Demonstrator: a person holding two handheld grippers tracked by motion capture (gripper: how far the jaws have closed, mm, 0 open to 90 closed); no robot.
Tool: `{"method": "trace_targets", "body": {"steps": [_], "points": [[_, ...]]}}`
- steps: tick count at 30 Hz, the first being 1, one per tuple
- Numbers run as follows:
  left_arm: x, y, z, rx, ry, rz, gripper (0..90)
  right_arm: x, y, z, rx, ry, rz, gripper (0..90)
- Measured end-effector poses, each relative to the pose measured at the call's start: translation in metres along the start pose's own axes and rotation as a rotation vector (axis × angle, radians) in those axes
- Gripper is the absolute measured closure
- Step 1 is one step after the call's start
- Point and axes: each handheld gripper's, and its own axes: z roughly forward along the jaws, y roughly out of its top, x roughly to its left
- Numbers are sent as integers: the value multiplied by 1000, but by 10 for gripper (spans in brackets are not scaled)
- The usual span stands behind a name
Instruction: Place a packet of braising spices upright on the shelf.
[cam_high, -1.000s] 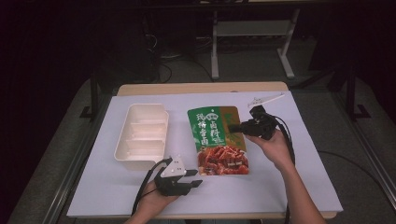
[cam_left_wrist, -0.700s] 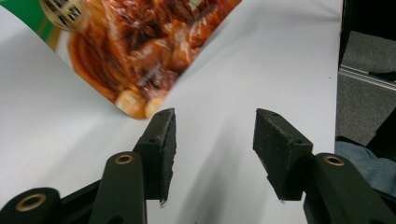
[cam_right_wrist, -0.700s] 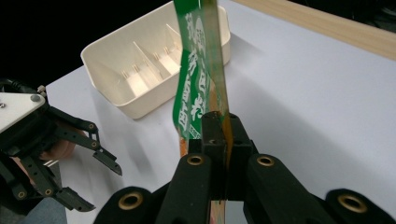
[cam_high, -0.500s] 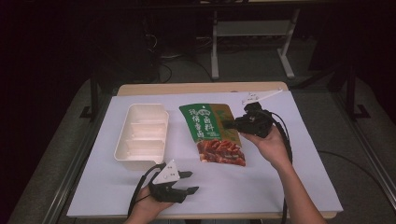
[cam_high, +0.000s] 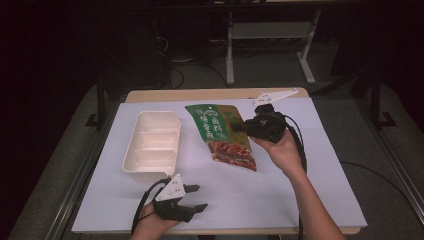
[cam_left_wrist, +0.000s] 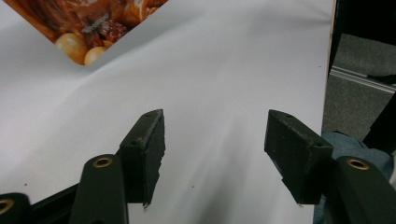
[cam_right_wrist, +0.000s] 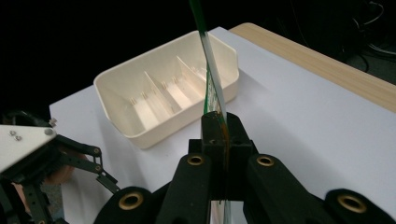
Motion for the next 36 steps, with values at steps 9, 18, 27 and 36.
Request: {"method": "trace_targets", "body": {"steps": [9, 18, 27, 36], "points": [[-2, -3, -2, -4, 0, 17, 331, 9, 13, 6, -20, 11, -20, 895], [-3, -5, -3, -14, -6, 25, 316, 22, 31, 14, -46, 44, -48, 895], [-5, -5, -3, -17, -17, 34, 310, 36, 49, 28, -68, 73, -70, 895], [-4, -5, -4, -22, -15, 37, 301, 48, 64, 46, -76, 104, -96, 895]]}}
